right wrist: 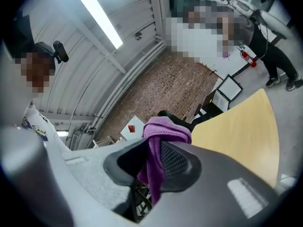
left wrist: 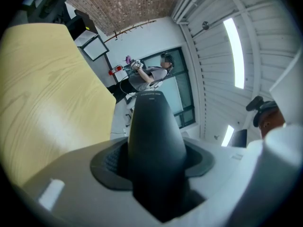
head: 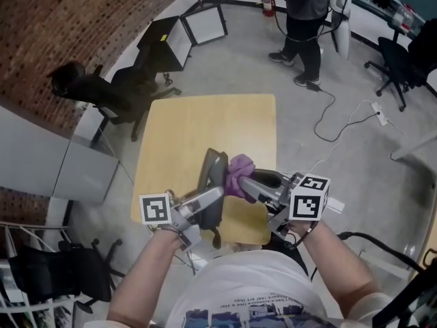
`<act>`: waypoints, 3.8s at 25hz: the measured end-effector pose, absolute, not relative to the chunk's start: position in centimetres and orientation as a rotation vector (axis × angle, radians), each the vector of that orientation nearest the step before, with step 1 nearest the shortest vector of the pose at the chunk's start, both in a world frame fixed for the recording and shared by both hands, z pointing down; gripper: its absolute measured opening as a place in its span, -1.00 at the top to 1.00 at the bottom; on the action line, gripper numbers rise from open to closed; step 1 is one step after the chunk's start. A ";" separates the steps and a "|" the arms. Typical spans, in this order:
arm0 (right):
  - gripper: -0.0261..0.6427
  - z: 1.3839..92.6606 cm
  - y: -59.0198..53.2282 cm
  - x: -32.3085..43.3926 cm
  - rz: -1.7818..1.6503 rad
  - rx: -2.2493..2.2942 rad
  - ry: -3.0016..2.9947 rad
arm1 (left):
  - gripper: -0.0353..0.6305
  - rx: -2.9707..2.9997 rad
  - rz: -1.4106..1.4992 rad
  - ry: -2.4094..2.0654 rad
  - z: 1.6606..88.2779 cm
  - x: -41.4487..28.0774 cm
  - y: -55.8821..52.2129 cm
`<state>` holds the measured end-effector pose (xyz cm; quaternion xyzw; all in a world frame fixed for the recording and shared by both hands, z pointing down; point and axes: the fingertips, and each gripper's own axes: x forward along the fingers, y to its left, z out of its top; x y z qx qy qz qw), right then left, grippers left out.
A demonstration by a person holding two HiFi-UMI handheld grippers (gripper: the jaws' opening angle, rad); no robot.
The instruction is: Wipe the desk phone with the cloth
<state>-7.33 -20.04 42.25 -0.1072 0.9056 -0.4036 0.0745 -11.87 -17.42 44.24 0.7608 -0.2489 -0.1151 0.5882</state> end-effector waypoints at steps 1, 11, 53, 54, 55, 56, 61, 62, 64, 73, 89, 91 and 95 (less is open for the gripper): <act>0.66 42.4 -19.3 -7.7 -1.227 -0.294 2.722 | 0.01 1.774 -0.270 -0.582 44.1 -12.0 -17.5; 0.66 43.5 -13.3 -8.8 -1.297 -0.075 2.778 | 0.01 1.782 -0.279 -0.580 43.2 -12.3 -18.3; 0.66 35.8 -15.2 -5.6 -1.001 -0.060 2.813 | 0.01 1.774 -0.322 -0.630 43.3 -11.8 -20.4; 0.66 35.0 -15.2 -5.8 -0.979 -0.053 2.807 | 0.01 1.771 -0.320 -0.629 43.4 -11.7 -20.3; 0.66 34.7 -15.1 -6.2 -0.964 -0.045 2.808 | 0.01 1.769 -0.320 -0.628 43.5 -11.6 -20.3; 0.66 34.6 -14.8 -6.7 -0.958 -0.036 2.814 | 0.01 1.767 -0.322 -0.627 43.5 -11.6 -20.3; 0.66 37.0 -11.8 -8.5 -1.015 0.020 2.858 | 0.01 1.771 -0.336 -0.620 43.0 -11.4 -20.3; 0.66 37.6 -11.2 -8.7 -1.031 0.030 2.865 | 0.01 1.771 -0.340 -0.618 42.8 -11.5 -20.3; 0.66 38.7 -10.0 -8.9 -1.068 0.046 2.876 | 0.01 1.774 -0.345 -0.615 42.6 -11.7 -20.1; 0.66 44.5 -9.5 -7.6 -1.206 -0.095 2.937 | 0.01 1.789 -0.370 -0.593 41.5 -12.8 -19.6; 0.66 39.9 -23.6 -5.5 -1.060 -0.499 2.701 | 0.01 1.822 -0.309 -0.465 41.6 -10.8 -16.2; 0.66 40.1 -23.0 -6.2 -1.088 -0.471 2.694 | 0.02 1.820 -0.313 -0.460 41.5 -10.8 -16.1; 0.66 41.2 -20.2 -7.9 -1.160 -0.396 2.694 | 0.01 1.816 -0.333 -0.481 41.4 -11.5 -16.4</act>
